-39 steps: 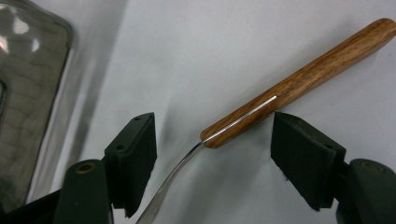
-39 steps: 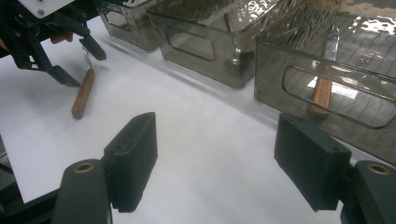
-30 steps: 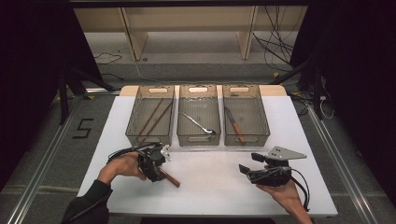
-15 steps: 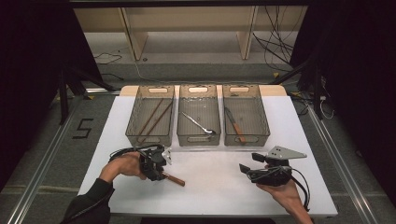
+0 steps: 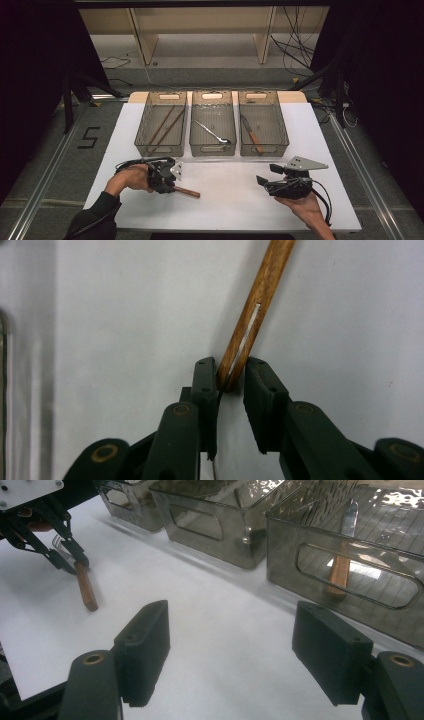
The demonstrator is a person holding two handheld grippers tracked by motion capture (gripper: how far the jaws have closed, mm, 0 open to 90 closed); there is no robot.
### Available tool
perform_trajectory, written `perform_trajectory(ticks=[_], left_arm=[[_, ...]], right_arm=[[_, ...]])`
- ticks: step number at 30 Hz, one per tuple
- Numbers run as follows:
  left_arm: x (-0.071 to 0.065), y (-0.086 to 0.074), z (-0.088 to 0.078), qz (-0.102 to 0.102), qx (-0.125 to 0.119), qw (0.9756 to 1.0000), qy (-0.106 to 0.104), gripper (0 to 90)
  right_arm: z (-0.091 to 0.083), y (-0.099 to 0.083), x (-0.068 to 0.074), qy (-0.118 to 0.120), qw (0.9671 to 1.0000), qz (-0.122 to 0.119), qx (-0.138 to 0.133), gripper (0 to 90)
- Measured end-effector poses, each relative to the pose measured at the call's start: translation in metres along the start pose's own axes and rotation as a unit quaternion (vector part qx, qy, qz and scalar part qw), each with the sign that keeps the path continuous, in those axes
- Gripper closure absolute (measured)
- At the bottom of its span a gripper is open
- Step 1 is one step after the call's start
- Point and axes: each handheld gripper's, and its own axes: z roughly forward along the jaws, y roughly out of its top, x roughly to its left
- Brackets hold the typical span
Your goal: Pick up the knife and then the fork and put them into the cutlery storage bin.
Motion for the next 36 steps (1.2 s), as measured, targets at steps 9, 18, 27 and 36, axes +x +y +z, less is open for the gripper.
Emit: perform_trajectory(ticks=[9,18,27,36], left_arm=[[0.001,-0.003,-0.001,-0.025,-0.010,0.9996,0.004,80.7],[0.001,0.000,-0.002,-0.042,-0.019,0.9989,0.000,80.7],[-0.003,0.016,-0.007,-0.048,-0.039,0.9980,-0.012,80.8],[-0.006,0.042,-0.008,-0.055,-0.046,0.9968,-0.035,80.8]], right_arm=[[0.001,0.001,0.000,0.000,1.0000,-0.001,0.001,32.1],[0.001,0.001,0.002,0.003,1.0000,-0.002,-0.003,32.1],[0.002,0.002,0.009,0.014,0.9997,-0.016,-0.007,32.0],[0.002,0.007,0.033,0.030,0.9967,-0.070,-0.027,31.3]])
